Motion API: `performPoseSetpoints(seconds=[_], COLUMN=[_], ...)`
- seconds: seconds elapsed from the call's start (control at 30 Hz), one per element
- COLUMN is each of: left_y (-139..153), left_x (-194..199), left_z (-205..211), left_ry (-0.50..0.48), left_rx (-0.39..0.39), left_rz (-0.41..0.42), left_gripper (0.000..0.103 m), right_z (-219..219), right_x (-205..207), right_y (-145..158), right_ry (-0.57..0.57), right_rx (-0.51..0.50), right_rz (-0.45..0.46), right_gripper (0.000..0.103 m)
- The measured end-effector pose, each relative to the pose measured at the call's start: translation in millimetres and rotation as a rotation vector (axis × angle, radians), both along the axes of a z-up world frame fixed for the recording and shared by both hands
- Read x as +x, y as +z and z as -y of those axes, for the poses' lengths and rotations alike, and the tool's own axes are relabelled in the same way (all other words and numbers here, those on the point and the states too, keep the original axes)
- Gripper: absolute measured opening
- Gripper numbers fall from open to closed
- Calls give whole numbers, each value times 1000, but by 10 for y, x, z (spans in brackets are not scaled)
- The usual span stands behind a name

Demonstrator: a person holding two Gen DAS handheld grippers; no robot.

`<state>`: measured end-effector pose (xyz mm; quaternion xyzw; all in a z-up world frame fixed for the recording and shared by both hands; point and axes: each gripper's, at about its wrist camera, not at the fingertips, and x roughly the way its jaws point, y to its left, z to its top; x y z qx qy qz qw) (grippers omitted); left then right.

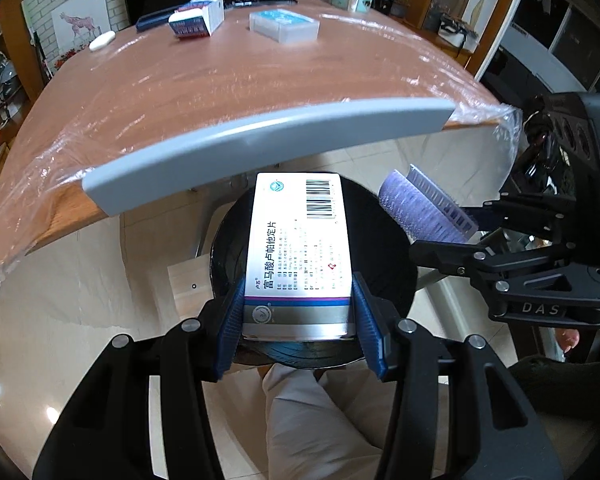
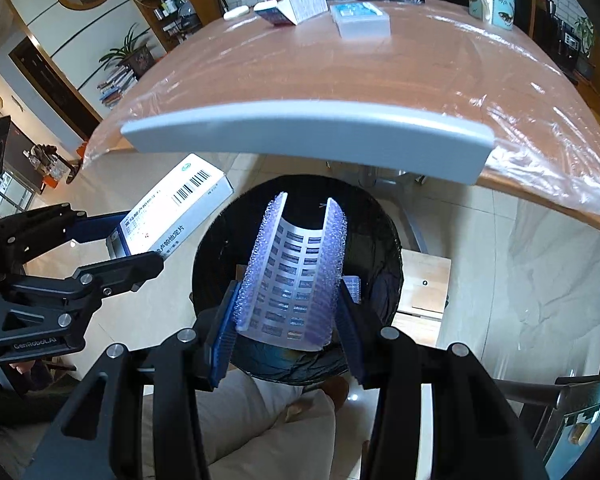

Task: Collect trash
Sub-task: 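Carry the medicine box and comb rack in both tools over the wastebasket, then open both tools to drop the medicine box and comb rack into the wastebasket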

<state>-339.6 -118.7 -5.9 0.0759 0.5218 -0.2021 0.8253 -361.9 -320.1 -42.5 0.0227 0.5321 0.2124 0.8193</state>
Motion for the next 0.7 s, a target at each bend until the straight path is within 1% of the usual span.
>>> performPoseSetpoints(seconds=[0.23,0.4,0.47,0.5,0.53,0.57,0.6,0.63,0.7], left_y=[-215,-315,-339,-338,-333,-327,-325,-303,-253], left_x=[118,200,231,242,259,266,273,275,272], left_z=[-3,-3,-6,-6,-15,-16,-4,-9,-12], left_ry=[-6,-4,-2,2,10,15,17,22,23], left_rx=[54,77,87,91,94,95,97,103,107], left_rz=[-26,-38,-42,-42,-39,-42,-41,-32,-15], left_gripper=[51,51,52,52,52,57,60,66,68], right_z=[-98,-156,-173,-181,-172,-162,-148,-138,-105], right_x=[119,180,184,186,181,180,188,187,187], right_y=[-177,-298,-311,-311,-301,-285,-266,-251,-183], right_ry=[3,4,7,3,-7,-15,-23,-28,-45], right_rx=[-42,-62,-58,-63,-64,-58,-50,-49,-48], right_rz=[-23,-44,-46,-44,-37,-31,-29,-27,-13], right_gripper=[45,46,48,53,67,75,76,77,78])
